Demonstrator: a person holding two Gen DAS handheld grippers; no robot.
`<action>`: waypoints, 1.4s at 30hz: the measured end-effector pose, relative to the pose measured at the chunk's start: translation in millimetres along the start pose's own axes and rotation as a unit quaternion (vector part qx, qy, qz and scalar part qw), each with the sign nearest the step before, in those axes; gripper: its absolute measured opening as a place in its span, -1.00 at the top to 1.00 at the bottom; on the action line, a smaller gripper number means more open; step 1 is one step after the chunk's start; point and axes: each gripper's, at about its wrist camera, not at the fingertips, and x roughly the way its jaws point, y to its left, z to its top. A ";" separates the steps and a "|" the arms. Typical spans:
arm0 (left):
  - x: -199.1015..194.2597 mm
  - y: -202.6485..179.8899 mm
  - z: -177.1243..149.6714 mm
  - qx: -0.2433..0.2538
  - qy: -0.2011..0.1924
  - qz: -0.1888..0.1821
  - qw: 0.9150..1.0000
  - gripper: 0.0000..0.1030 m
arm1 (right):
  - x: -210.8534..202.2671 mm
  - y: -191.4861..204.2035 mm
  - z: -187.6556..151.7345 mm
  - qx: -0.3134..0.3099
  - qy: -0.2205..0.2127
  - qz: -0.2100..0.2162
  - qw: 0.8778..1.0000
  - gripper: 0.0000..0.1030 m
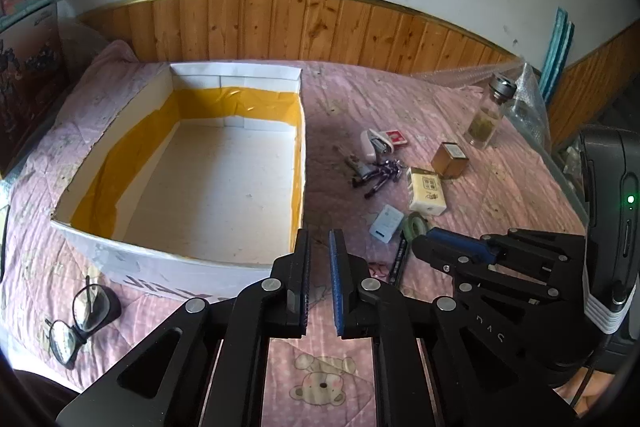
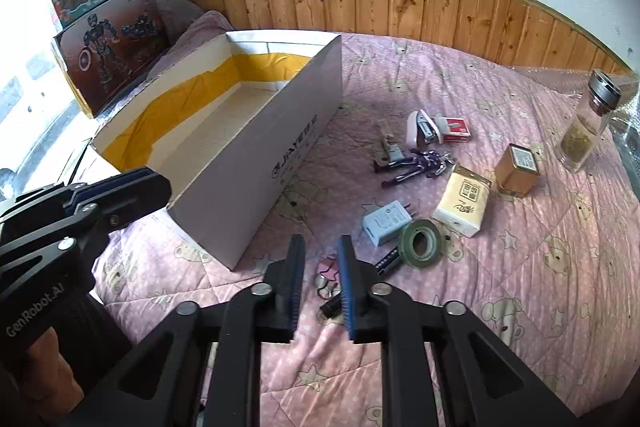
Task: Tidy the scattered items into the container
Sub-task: 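Move the right tool to the green tape roll while the left tool reaches the black marker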
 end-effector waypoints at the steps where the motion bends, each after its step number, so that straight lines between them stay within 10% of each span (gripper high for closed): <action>1: -1.1 -1.3 -0.5 0.003 -0.002 0.001 1.000 0.86 | -0.3 1.9 0.5 -0.004 0.000 0.004 1.000 0.85; 22: -13.5 7.1 -3.4 -0.022 -0.025 -0.007 0.999 0.92 | -25.4 31.0 5.5 -0.037 -0.024 0.027 0.999 0.98; 26: -19.3 12.1 -2.0 -0.037 -0.041 -0.003 0.998 0.23 | -27.5 29.8 7.6 -0.038 -0.028 0.017 0.999 0.50; 29: -23.0 16.2 -1.7 -0.044 -0.048 -0.010 0.998 0.14 | -29.1 26.9 6.6 -0.033 -0.032 0.019 0.999 0.05; 42: -25.3 -17.5 -9.1 0.021 -0.057 -0.054 0.997 0.13 | -4.7 -3.5 -4.0 0.016 0.001 0.050 0.999 -0.04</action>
